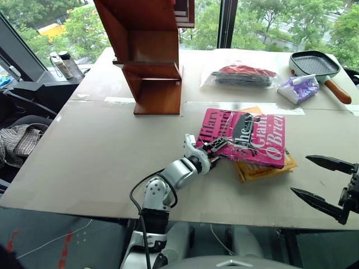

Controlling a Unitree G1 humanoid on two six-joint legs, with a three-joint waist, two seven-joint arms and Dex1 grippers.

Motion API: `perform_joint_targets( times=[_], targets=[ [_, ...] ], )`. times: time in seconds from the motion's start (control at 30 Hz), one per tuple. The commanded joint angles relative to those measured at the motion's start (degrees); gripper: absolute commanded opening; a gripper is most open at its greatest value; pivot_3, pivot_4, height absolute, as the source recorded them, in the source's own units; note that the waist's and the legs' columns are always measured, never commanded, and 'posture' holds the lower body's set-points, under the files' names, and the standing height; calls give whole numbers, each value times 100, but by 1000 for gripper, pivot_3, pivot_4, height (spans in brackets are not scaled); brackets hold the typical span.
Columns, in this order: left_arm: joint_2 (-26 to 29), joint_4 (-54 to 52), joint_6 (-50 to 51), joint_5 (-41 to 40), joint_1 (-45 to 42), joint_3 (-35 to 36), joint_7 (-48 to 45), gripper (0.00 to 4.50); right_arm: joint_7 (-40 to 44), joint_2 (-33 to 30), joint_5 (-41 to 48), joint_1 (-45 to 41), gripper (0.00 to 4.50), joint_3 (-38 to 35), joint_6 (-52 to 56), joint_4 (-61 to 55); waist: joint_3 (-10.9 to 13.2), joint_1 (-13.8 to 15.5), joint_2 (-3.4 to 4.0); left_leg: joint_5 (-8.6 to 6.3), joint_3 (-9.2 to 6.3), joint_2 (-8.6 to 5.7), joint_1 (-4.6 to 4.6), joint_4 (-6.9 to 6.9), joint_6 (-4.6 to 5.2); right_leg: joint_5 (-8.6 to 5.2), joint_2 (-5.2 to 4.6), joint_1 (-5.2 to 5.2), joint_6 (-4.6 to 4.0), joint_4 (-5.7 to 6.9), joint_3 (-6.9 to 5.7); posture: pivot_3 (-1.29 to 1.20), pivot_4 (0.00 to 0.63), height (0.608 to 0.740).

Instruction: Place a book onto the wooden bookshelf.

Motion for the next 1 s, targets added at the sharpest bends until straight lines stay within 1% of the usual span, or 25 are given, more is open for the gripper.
perform_joint_targets(
  times=[0.03,0.1,0.13,0.27,0.37,0.43,0.5,0.57,0.63,0.67,0.77,0.83,0.87,0.9,0.97,1.0],
  targets=[
    [-171,202,-24,151,-94,314,-322,1272,-69,21,3,-30,4500,54,-117,-91,1,-10,-2,0,0,0,3,0,0,-1,1,4,0,0,-2,0,150,740],
    [-64,133,62,207,-134,425,-495,414,-169,65,-15,-101,4500,132,-153,-98,3,-35,-6,0,0,2,4,0,0,-2,0,6,2,0,-2,0,150,740],
    [19,82,120,262,-154,475,-615,152,-204,76,-31,-129,4500,176,-167,-100,3,-45,-6,0,1,2,4,0,0,-1,0,5,2,-2,0,0,150,740],
    [665,-413,388,496,-324,750,-1296,142,-308,118,-134,-331,4500,444,-255,-18,5,-72,-5,0,-1,5,0,-4,-1,-1,4,-4,1,-4,-1,0,150,740],
    [1726,-995,730,1075,-591,732,-2207,142,-351,139,-277,-582,4500,730,-408,198,16,-136,-24,2,-6,9,-18,-8,-5,0,10,-28,0,0,-5,0,150,740],
    [2160,-1212,815,1354,-701,686,-2665,142,-372,147,-339,-708,4500,868,-469,284,17,-157,-26,15,-7,7,-30,-8,-26,2,8,-39,2,-1,-7,0,150,740],
    [3103,-1706,633,2310,-988,426,-3679,142,-388,171,-456,-962,4500,1119,-585,459,17,-153,-26,15,-5,-1,-32,-8,-27,4,-3,-38,6,-6,-6,0,150,740],
    [3964,-2081,99,3470,-1306,74,-4714,142,-396,190,-545,-1187,4500,1311,-693,620,32,-172,-40,15,-5,-1,-34,-11,-26,4,0,-38,6,-14,-7,0,150,740],
    [4422,-2116,-546,4354,-1648,-107,-5323,142,-396,217,-587,-1362,4500,1414,-776,759,40,-170,-38,15,2,0,-37,-20,-28,1,6,-39,0,-18,-14,0,150,740],
    [4576,-2078,-950,4828,-1883,-169,-5572,142,-389,220,-608,-1450,4500,1457,-823,847,42,-161,-29,15,0,3,-34,-25,-28,1,4,-39,-1,-22,-12,0,150,740],
    [4903,-1887,-2268,6317,-2600,-408,-6178,142,-373,219,-665,-1696,4500,1560,-961,1092,46,-156,-33,15,-6,5,-45,-27,-28,1,2,-40,0,-37,-17,0,150,740],
    [5192,-1616,-3257,7535,-3129,-642,-6370,142,-356,195,-728,-1906,4500,1618,-1064,1267,48,-166,-35,15,-7,5,-64,-26,-28,7,4,-46,8,-54,-26,0,150,740],
    [5292,-1408,-3675,8023,-3431,-737,-6444,142,-357,182,-719,-2023,4500,1624,-1091,1340,48,-168,-35,15,-10,5,-71,-26,-27,16,4,-48,22,-66,-29,0,150,740],
    [5419,-1115,-4054,8627,-4007,-890,-6492,142,-365,136,-688,-2186,4500,1587,-1101,1416,53,-168,-39,15,-11,5,-72,-27,-27,16,4,-48,23,-71,-28,0,150,740],
    [5523,-671,-4459,9235,-4785,-1063,-6743,142,-391,90,-646,-2382,4500,1539,-1093,1486,65,-169,-46,15,-16,2,-87,-26,-27,17,4,-61,25,-74,-35,0,150,740],
    [5527,-487,-4326,9419,-5154,-1139,-6873,142,-405,73,-630,-2456,4500,1502,-1081,1521,64,-169,-46,16,-18,2,-103,-28,-26,18,3,-78,26,-72,-31,0,150,740]
  ],
)
